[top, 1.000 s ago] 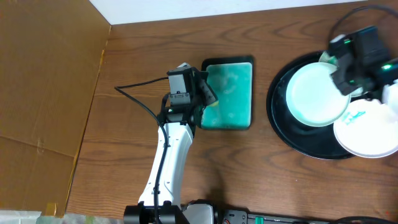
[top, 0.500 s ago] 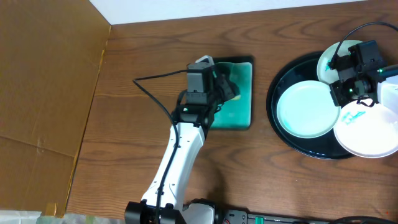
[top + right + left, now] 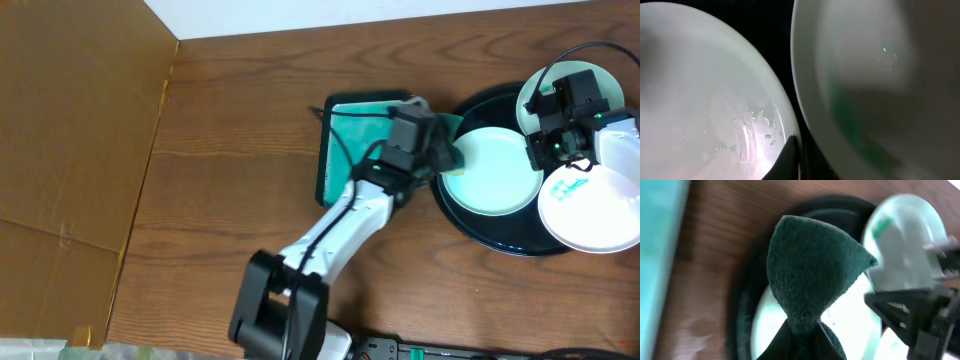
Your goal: Clean dirty plates on tray and stack at the side
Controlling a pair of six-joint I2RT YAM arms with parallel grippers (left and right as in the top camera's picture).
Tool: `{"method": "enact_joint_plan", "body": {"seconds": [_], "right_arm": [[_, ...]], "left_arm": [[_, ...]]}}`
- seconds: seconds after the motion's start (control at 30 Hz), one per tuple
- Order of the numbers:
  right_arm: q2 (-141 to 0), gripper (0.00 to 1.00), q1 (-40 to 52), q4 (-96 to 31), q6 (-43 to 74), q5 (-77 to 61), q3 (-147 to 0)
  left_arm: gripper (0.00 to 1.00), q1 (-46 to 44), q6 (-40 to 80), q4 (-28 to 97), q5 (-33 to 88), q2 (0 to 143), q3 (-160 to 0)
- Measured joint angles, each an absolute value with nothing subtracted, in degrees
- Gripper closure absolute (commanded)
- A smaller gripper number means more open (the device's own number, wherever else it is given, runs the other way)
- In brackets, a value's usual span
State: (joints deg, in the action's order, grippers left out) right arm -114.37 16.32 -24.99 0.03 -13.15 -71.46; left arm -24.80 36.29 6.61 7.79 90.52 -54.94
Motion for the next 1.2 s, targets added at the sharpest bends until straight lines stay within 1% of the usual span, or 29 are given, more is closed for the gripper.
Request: {"method": "enact_joint_plan", "body": {"seconds": [0.23,0.37,0.53,0.63,0.93,1.07,1.2], "right_arm": [[-114.52,0.99,16.32,-24.29,0.47,-13.26,-71.46],[-114.54,0.99,16.32,-24.25,0.47,-13.26,-71.46],[-114.54,0.99,16.32,-24.29,0.49,-13.28,-71.46],[-114.54,0.99,16.32,-24.40,0.56,-13.30,-71.46],[-114.54,0.99,16.32,-24.56,1.13,-13.76,-71.46],[-114.65,0.99,16.34,-24.53,1.54,-14.17,-71.46],[-114.65,0.99,16.36,-24.58,2.00,-14.17,-71.50]], "left_arm": [[0.93,-29.45,37.39,-0.60,7.81,94.50,-54.94],[0.93,-31.33,39.22,-3.62,7.79,99.72,-54.94],[0.93,-31.66,39.62,-4.29,5.96,105.73,-54.94],[0.93,-30.96,36.75,-4.54,5.52,106.41,-54.94],[0.93,-25.89,23.33,-4.10,2.44,106.39,-54.98],[0.93,-24.62,20.51,-6.09,2.24,106.30,-54.98],[0.93,-23.11,20.21,-11.64,5.48,105.84,-54.85]]}}
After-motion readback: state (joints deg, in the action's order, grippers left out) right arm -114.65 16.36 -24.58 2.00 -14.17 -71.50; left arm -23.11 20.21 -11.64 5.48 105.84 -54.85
